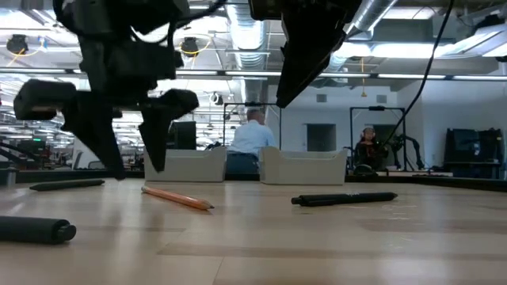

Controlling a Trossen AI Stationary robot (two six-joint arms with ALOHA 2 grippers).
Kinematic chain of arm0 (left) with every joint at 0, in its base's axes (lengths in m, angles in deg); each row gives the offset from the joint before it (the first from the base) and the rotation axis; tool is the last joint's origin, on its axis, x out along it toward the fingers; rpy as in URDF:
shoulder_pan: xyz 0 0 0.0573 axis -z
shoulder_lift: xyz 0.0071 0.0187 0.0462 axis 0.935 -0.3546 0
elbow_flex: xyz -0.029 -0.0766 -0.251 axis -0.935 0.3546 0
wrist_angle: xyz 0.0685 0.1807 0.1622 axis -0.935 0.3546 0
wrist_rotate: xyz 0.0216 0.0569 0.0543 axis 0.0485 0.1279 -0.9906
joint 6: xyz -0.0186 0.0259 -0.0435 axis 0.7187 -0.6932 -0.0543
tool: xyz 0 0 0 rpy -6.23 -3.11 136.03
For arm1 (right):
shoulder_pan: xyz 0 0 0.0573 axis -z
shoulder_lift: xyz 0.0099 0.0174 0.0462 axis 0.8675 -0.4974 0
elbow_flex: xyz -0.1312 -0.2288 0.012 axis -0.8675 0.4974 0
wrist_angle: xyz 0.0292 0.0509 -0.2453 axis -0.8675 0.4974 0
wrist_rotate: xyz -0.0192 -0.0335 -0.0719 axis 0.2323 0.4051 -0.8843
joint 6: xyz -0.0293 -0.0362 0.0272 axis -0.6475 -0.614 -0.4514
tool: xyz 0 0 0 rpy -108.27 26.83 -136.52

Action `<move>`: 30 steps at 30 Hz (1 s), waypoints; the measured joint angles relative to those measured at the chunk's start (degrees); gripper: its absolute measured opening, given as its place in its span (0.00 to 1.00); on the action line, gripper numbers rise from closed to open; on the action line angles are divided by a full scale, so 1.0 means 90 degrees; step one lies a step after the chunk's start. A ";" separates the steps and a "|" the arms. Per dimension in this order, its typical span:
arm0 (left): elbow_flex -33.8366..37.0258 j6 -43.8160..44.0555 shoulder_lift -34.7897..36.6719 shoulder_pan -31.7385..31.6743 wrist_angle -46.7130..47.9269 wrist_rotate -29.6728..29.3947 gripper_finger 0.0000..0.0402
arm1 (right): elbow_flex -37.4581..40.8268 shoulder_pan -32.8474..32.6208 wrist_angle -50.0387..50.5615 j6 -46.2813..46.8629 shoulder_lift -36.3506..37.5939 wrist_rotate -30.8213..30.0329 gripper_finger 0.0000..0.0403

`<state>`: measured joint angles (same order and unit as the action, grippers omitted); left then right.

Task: Sort pens & pencils
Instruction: Put the pencil into the right gray bin

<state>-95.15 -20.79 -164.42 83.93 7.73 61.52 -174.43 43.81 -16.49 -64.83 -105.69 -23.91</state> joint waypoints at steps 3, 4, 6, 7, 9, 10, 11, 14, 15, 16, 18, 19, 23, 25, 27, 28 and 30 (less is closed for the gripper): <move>0.0000 -0.0181 -0.0101 0.0000 -0.0093 -0.0180 0.55 | 0.0000 0.0000 0.0018 0.0000 0.0000 -0.0002 0.58; 0.0000 -0.0214 -0.0102 0.0000 -0.0144 -0.0199 0.55 | 0.0000 0.0000 0.0025 0.0000 0.0000 -0.0001 0.58; 0.0000 -0.0305 -0.0102 -0.0028 -0.0289 -0.0205 0.55 | 0.0000 0.0000 0.0029 0.0000 0.0000 0.0000 0.58; 0.0000 -0.0371 -0.0102 -0.0042 -0.0317 -0.0193 0.55 | 0.0000 0.0000 0.0029 0.0000 0.0000 0.0000 0.58; 0.0000 -0.0517 -0.0102 -0.0089 -0.0321 -0.0032 0.55 | 0.0000 0.0000 0.0034 0.0000 0.0000 0.0000 0.58; 0.0000 -0.0560 -0.0113 -0.0130 -0.0312 0.0103 0.55 | 0.0000 0.0000 0.0039 0.0000 0.0000 -0.0001 0.58; -0.0002 -0.0576 -0.0141 -0.0165 -0.0311 0.0223 0.55 | 0.0000 0.0000 0.0050 0.0000 0.0000 0.0000 0.58; 0.0000 -0.0560 -0.0160 -0.0267 -0.0268 0.0356 0.55 | 0.0000 0.0000 0.0051 -0.0001 0.0000 -0.0002 0.58; 0.0000 -0.0559 -0.0160 -0.0307 -0.0299 0.0358 0.55 | 0.0000 0.0000 0.0051 0.0000 0.0000 0.0000 0.58; 0.0000 -0.0562 -0.0160 -0.0348 -0.0294 0.0355 0.55 | 0.0000 0.0000 0.0051 0.0000 0.0000 0.0000 0.58; 0.0000 -0.0559 -0.0160 -0.0443 -0.0287 0.0382 0.55 | 0.0000 0.0000 0.0051 0.0000 0.0000 0.0000 0.58; 0.0000 -0.0554 -0.0160 -0.0502 -0.0273 0.0459 0.55 | 0.0000 0.0000 0.0051 0.0000 0.0000 -0.0002 0.58; 0.0000 -0.0654 -0.0160 -0.0671 -0.0171 0.0668 0.55 | 0.0000 0.0000 0.0051 -0.0002 0.0000 -0.0001 0.58; 0.0000 -0.0729 -0.0160 -0.0720 -0.0061 0.0709 0.53 | 0.0000 0.0000 0.0051 -0.0002 0.0000 0.0000 0.58; 0.0000 -0.0750 -0.0160 -0.0757 -0.0011 0.0746 0.51 | 0.0000 0.0015 0.0054 -0.0002 0.0000 0.0000 0.58; 0.0000 -0.0810 -0.0170 -0.0772 -0.0001 0.0749 0.50 | 0.0000 0.0029 0.0054 -0.0002 0.0000 -0.0002 0.58; -0.0001 -0.0859 -0.0243 -0.0777 -0.0012 0.0707 0.48 | 0.0000 0.0048 0.0054 -0.0002 0.0000 -0.0002 0.58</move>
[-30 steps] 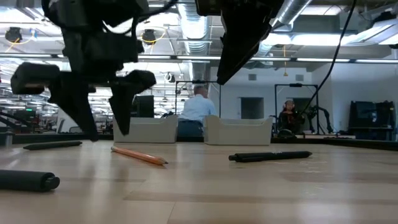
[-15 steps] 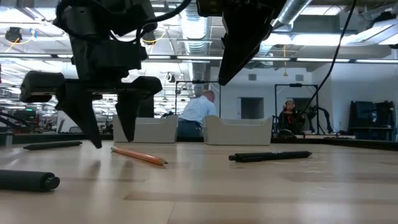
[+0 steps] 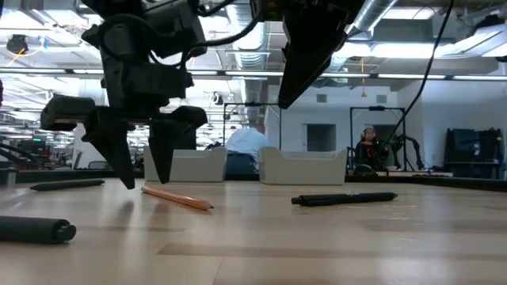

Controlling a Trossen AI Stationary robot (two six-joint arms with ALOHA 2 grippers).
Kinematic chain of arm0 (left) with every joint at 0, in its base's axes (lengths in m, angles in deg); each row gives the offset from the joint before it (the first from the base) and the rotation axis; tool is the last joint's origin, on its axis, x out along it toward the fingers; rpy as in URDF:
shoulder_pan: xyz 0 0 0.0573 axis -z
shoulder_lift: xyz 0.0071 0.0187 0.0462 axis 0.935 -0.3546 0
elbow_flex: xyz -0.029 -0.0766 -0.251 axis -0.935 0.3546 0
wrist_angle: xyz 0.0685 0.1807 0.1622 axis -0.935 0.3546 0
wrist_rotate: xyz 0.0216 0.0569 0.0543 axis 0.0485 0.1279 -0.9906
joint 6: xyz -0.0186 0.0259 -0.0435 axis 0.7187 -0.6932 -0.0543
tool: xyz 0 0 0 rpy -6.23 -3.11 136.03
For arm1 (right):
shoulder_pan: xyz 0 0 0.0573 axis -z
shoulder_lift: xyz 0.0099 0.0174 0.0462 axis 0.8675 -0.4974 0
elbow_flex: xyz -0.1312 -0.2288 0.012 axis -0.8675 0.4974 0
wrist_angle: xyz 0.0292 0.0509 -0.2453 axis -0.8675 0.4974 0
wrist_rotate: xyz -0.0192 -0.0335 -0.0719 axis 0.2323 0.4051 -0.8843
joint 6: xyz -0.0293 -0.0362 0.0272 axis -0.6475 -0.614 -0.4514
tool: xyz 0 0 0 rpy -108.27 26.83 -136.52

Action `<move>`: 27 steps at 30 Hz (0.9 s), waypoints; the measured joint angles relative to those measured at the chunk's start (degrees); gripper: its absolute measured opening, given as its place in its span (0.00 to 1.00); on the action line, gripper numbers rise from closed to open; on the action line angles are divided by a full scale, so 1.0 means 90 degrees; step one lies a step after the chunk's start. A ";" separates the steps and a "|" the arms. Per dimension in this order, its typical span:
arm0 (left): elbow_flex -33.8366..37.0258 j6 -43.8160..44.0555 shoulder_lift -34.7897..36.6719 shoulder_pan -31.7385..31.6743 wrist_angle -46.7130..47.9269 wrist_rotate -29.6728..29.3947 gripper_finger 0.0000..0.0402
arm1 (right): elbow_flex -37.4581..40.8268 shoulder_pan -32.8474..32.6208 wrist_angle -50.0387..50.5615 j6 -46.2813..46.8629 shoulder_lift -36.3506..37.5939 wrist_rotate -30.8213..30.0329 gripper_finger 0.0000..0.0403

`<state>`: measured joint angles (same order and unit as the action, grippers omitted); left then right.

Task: Sort pens & pencils
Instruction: Put the pencil into the right gray bin

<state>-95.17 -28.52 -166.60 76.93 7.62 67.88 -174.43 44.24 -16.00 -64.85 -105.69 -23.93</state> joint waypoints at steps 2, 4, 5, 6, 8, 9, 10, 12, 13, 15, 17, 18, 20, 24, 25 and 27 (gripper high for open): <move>0.0000 0.0027 -0.0082 -0.0005 -0.0006 -0.0045 0.46 | 0.0000 0.0038 0.0008 -0.0002 0.0000 0.0001 0.58; -0.0026 0.0068 -0.0205 -0.0005 -0.0047 -0.0009 0.44 | 0.0000 0.0061 0.0046 -0.0001 0.0000 -0.0001 0.58; -0.0035 0.0087 -0.0269 -0.0003 -0.0029 -0.0002 0.43 | 0.0000 0.0082 0.0062 -0.0002 0.0000 0.0002 0.58; -0.0037 0.0101 -0.0310 0.0000 -0.0018 -0.0004 0.43 | 0.0000 0.0091 0.0065 -0.0002 0.0000 -0.0001 0.58; -0.0036 0.0176 -0.0382 0.0000 -0.0004 0.0006 0.42 | 0.0000 0.0091 0.0070 -0.0002 0.0000 -0.0003 0.58; -0.0035 0.0176 -0.0386 0.0000 0.0000 0.0004 0.41 | 0.0000 0.0088 0.0068 -0.0002 0.0000 -0.0001 0.58; -0.0031 0.0176 -0.0386 0.0000 -0.0001 0.0006 0.41 | 0.0000 0.0087 0.0071 -0.0005 0.0000 -0.0001 0.58; -0.0033 0.0149 -0.0390 0.0000 0.0000 0.0006 0.40 | 0.0000 0.0083 0.0072 -0.0005 0.0000 0.0001 0.58; -0.0053 0.0137 -0.0397 0.0000 0.0024 0.0006 0.40 | 0.0000 0.0083 0.0069 -0.0005 0.0000 0.0000 0.58; -0.0105 0.0154 -0.0405 0.0000 0.0057 0.0009 0.39 | 0.0000 0.0083 0.0070 -0.0005 0.0000 -0.0001 0.58; -0.0170 0.0163 -0.0419 0.0002 0.0107 0.0011 0.37 | 0.0000 0.0088 0.0068 -0.0006 0.0000 -0.0001 0.58; -0.0205 0.0127 -0.0420 0.0002 0.0135 0.0013 0.36 | 0.0000 0.0088 0.0070 -0.0007 0.0000 -0.0002 0.58; -0.0289 0.0118 -0.0427 0.0005 0.0221 0.0006 0.34 | 0.0000 0.0086 0.0070 -0.0007 0.0000 -0.0001 0.58; -0.0399 0.0129 -0.0445 0.0007 0.0352 0.0006 0.30 | 0.0000 0.0086 0.0070 -0.0007 0.0000 -0.0001 0.58; -0.0407 0.0149 -0.0447 0.0007 0.0369 0.0006 0.29 | 0.0000 0.0086 0.0072 -0.0007 0.0000 -0.0001 0.58; -0.0414 0.0184 -0.0447 0.0007 0.0393 0.0008 0.27 | 0.0000 0.0086 0.0070 -0.0007 0.0000 -0.0001 0.58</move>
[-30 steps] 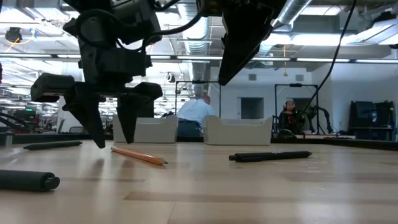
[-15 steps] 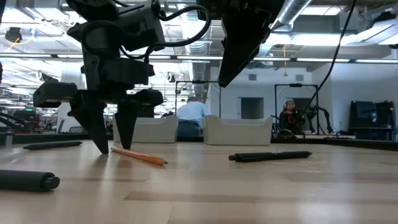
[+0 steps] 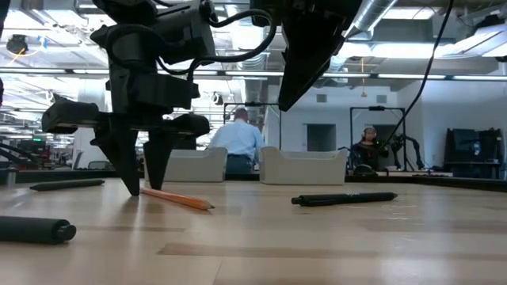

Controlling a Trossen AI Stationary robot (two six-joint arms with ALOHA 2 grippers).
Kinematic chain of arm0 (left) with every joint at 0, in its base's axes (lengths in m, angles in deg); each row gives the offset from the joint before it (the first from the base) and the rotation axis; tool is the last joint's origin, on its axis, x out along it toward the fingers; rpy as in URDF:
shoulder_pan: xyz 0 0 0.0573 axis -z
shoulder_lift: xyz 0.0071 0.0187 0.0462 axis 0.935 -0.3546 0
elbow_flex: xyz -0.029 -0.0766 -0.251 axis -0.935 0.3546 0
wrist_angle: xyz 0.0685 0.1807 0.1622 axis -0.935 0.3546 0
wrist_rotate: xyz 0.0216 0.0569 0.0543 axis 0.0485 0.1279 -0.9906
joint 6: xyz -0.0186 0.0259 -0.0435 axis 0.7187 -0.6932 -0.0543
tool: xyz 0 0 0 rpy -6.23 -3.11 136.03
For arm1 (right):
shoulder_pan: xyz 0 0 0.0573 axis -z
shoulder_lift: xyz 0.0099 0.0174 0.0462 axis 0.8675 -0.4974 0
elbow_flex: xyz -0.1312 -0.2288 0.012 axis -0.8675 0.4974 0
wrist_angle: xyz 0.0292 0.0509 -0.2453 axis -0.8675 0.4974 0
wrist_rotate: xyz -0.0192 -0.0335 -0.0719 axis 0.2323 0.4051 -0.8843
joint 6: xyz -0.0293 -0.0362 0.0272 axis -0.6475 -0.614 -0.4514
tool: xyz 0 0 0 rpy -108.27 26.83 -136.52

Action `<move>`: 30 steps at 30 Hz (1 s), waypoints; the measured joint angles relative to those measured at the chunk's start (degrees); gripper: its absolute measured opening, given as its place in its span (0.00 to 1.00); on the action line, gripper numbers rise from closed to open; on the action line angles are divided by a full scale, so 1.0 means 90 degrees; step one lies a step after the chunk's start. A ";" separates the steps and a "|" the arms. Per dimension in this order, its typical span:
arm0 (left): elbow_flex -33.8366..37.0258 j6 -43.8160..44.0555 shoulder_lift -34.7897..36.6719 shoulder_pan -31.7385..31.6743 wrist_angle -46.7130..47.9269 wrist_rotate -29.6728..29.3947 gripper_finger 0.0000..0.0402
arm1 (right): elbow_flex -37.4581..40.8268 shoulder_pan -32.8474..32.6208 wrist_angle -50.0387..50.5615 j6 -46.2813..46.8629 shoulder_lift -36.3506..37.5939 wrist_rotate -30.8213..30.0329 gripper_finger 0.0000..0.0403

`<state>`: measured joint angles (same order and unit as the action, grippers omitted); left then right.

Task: Sort pens & pencils
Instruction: Put the pencil into the right gray bin

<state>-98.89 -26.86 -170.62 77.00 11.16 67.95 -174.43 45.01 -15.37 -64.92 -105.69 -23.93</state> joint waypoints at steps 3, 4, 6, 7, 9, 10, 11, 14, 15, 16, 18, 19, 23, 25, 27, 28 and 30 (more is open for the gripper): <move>-0.0005 0.0083 0.0000 0.0000 0.0038 0.0000 0.25 | 0.0000 0.0000 0.0002 -0.0001 0.0000 0.0000 0.58; -0.0007 0.0131 0.0000 0.0000 0.0041 0.0000 0.25 | 0.0000 -0.0001 0.0001 -0.0002 0.0000 0.0000 0.58; -0.0008 0.0227 0.0000 0.0000 0.0047 -0.0002 0.24 | 0.0000 -0.0002 0.0002 -0.0005 0.0000 0.0000 0.58; -0.0010 0.0260 0.0000 0.0000 0.0051 0.0000 0.23 | 0.0000 -0.0002 0.0002 -0.0007 0.0000 0.0000 0.58; -0.0010 0.0286 0.0000 0.0000 0.0056 0.0000 0.22 | 0.0000 -0.0002 0.0002 -0.0013 0.0000 0.0000 0.58; -0.0012 0.0290 0.0000 0.0000 0.0056 -0.0002 0.22 | 0.0000 0.0000 0.0002 -0.0015 0.0000 0.0000 0.58; -0.0012 0.0294 0.0000 0.0000 0.0055 -0.0002 0.21 | 0.0000 0.0000 0.0000 -0.0015 0.0000 0.0000 0.58; -0.0015 0.0294 0.0000 0.0000 0.0051 -0.0002 0.19 | 0.0000 -0.0002 0.0002 -0.0017 0.0000 0.0000 0.58; -0.0015 0.0294 0.0000 0.0000 0.0046 -0.0002 0.18 | 0.0000 -0.0002 0.0002 -0.0017 0.0000 0.0000 0.58; -0.0015 0.0294 0.0000 0.0000 0.0042 -0.0004 0.17 | 0.0000 -0.0002 0.0002 -0.0017 0.0000 0.0000 0.58; -0.0016 0.0294 0.0000 0.0000 0.0039 -0.0005 0.15 | 0.0000 0.0000 0.0002 -0.0017 0.0000 0.0000 0.58; -0.0017 0.0294 0.0000 0.0000 0.0036 -0.0006 0.14 | 0.0000 0.0000 0.0002 -0.0017 0.0000 0.0000 0.58; -0.0017 0.0294 0.0000 0.0000 0.0031 -0.0010 0.11 | 0.0000 -0.0002 0.0027 -0.0017 0.0000 0.0000 0.58; -0.0017 0.0296 0.0000 0.0000 0.0031 -0.0012 0.10 | 0.0000 -0.0001 0.0050 -0.0017 0.0000 0.0000 0.58; -0.0017 0.0328 0.0000 0.0000 0.0031 -0.0017 0.08 | 0.0000 -0.0002 0.0075 -0.0016 0.0000 0.0000 0.58; -0.0017 0.0352 0.0000 0.0000 0.0031 -0.0019 0.08 | 0.0000 -0.0002 0.0085 -0.0015 0.0000 0.0000 0.58; -0.0019 0.0403 0.0002 -0.0002 0.0031 -0.0028 0.07 | 0.0000 -0.0002 0.0104 -0.0015 0.0000 0.0000 0.58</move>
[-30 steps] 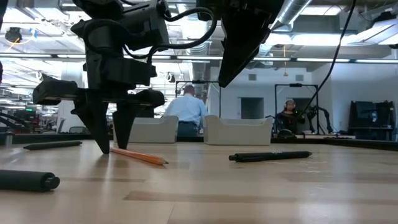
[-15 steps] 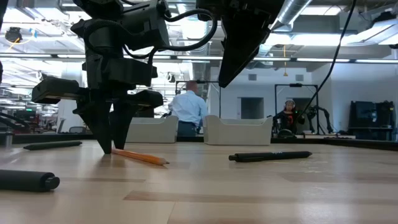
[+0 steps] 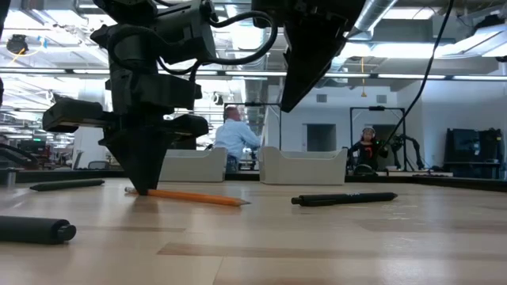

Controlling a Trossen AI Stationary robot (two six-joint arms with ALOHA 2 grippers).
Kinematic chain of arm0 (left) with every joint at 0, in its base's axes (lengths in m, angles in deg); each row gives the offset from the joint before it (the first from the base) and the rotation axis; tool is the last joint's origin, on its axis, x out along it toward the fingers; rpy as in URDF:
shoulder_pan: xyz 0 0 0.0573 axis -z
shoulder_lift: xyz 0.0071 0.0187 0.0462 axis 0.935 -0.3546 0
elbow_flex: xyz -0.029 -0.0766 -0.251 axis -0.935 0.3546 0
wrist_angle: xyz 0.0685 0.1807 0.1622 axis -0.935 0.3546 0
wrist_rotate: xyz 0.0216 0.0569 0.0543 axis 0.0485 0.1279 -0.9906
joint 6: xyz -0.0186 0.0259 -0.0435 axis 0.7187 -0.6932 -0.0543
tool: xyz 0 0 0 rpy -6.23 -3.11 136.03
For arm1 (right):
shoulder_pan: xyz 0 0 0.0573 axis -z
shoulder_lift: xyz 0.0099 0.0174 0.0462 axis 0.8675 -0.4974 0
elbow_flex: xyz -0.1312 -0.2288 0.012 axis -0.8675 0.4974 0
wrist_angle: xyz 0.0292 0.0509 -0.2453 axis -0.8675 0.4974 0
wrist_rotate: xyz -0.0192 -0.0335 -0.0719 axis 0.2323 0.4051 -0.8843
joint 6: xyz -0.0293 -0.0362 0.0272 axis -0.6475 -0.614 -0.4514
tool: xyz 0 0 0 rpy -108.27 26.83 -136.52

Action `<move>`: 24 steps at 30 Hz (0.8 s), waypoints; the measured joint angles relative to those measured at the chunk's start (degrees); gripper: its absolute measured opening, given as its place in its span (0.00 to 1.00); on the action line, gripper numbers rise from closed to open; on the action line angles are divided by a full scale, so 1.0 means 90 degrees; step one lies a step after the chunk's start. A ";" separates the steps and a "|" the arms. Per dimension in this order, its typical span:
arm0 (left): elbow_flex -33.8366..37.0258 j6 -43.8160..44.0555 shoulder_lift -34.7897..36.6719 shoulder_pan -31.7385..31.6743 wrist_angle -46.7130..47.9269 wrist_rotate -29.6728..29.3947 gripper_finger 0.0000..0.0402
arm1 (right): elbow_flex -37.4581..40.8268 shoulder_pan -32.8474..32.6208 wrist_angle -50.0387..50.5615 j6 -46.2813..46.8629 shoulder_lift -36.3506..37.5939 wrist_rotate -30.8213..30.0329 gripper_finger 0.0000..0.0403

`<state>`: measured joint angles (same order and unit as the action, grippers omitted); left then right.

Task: Sort pens & pencils
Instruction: Put the pencil into the right gray bin

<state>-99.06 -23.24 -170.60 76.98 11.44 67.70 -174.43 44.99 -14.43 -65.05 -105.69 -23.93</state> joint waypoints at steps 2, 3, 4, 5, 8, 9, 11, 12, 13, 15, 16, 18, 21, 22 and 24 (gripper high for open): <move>-0.0003 0.0064 0.0002 -0.0001 0.0001 -0.0007 0.06 | 0.0000 0.0000 0.0000 0.0000 0.0000 0.0000 0.58; -0.0003 0.0100 0.0002 -0.0001 0.0002 -0.0011 0.05 | 0.0000 0.0000 0.0000 0.0000 0.0000 0.0000 0.58; -0.0003 0.0121 0.0002 -0.0001 0.0001 -0.0014 0.05 | 0.0000 0.0000 0.0001 0.0000 0.0000 0.0000 0.58; -0.0003 0.0148 0.0002 -0.0001 0.0000 -0.0018 0.05 | 0.0000 0.0000 0.0002 0.0000 0.0000 0.0000 0.58; -0.0003 0.0175 0.0002 -0.0003 0.0002 -0.0025 0.05 | 0.0000 0.0000 0.0002 0.0000 0.0000 0.0000 0.58; -0.0003 0.0190 0.0002 -0.0003 0.0002 -0.0024 0.05 | 0.0000 0.0000 0.0007 0.0000 0.0000 0.0000 0.58; -0.0003 0.0284 0.0005 -0.0006 0.0002 -0.0023 0.05 | 0.0000 0.0000 0.0013 0.0000 0.0000 0.0000 0.58; -0.0003 0.0328 0.0005 -0.0006 0.0002 -0.0023 0.05 | 0.0000 0.0000 0.0016 0.0002 0.0000 0.0000 0.58; -0.0003 0.0363 0.0005 -0.0006 0.0005 -0.0023 0.05 | 0.0000 0.0000 0.0015 0.0002 0.0000 0.0000 0.58; -0.0003 0.0426 0.0005 -0.0006 0.0005 -0.0023 0.05 | 0.0000 0.0000 0.0017 0.0002 0.0000 0.0000 0.58; -0.0003 0.0447 0.0005 -0.0006 0.0007 -0.0023 0.05 | 0.0000 0.0000 0.0020 0.0002 0.0000 0.0000 0.58; -0.0003 0.0457 0.0005 -0.0006 0.0007 -0.0020 0.05 | 0.0000 0.0000 0.0057 0.0002 0.0000 0.0000 0.58; -0.0004 0.0479 0.0007 -0.0006 0.0010 -0.0017 0.05 | 0.0000 0.0000 0.0104 0.0002 0.0000 0.0000 0.58; -0.0006 0.0498 0.0007 -0.0006 0.0010 -0.0015 0.05 | 0.0000 0.0000 0.0123 0.0002 0.0000 0.0000 0.58; -0.0006 0.0542 0.0007 -0.0006 0.0011 -0.0012 0.05 | 0.0000 0.0000 0.0168 0.0002 0.0000 0.0000 0.58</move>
<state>-99.11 -18.36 -170.53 76.93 11.54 67.59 -174.43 45.00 -12.91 -65.03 -105.69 -23.93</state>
